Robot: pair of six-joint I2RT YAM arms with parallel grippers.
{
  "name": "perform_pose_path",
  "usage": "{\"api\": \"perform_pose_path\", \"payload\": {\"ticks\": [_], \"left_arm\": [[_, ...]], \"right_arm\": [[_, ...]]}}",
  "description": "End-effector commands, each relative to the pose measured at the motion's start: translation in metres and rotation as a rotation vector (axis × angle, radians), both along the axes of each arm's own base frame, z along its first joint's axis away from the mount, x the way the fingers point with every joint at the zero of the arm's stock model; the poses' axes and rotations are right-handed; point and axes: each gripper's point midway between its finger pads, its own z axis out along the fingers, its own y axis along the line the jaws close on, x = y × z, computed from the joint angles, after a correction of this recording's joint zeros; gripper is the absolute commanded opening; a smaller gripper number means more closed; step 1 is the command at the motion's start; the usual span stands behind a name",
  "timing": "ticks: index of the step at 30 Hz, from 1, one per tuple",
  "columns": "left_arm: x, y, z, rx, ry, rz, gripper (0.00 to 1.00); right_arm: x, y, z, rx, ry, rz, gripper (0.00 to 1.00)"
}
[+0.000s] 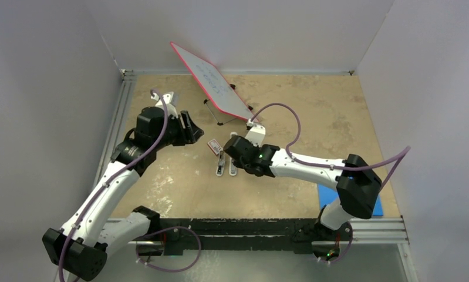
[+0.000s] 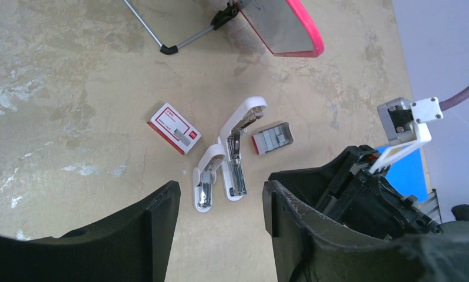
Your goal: Load the staples into the stapler
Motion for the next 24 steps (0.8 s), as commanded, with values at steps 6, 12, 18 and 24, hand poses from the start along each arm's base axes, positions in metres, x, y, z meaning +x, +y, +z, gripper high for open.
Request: {"api": "perform_pose_path", "payload": {"ticks": [6,12,18,24], "left_arm": [[-0.006,0.012,0.017,0.011,-0.085,0.029,0.54],[-0.008,0.016,0.016,0.024,-0.088,0.046,0.54],[-0.009,0.013,0.016,0.014,-0.087,0.027,0.55],[-0.008,0.012,0.013,0.018,-0.078,0.025,0.55]], "right_arm": [[0.023,0.016,0.007,-0.001,-0.066,-0.122,0.16],[0.026,0.026,-0.003,-0.021,-0.053,-0.091,0.16],[0.028,0.032,-0.010,-0.026,-0.048,-0.063,0.16],[0.026,0.036,-0.016,-0.067,-0.024,-0.018,0.16]]}}
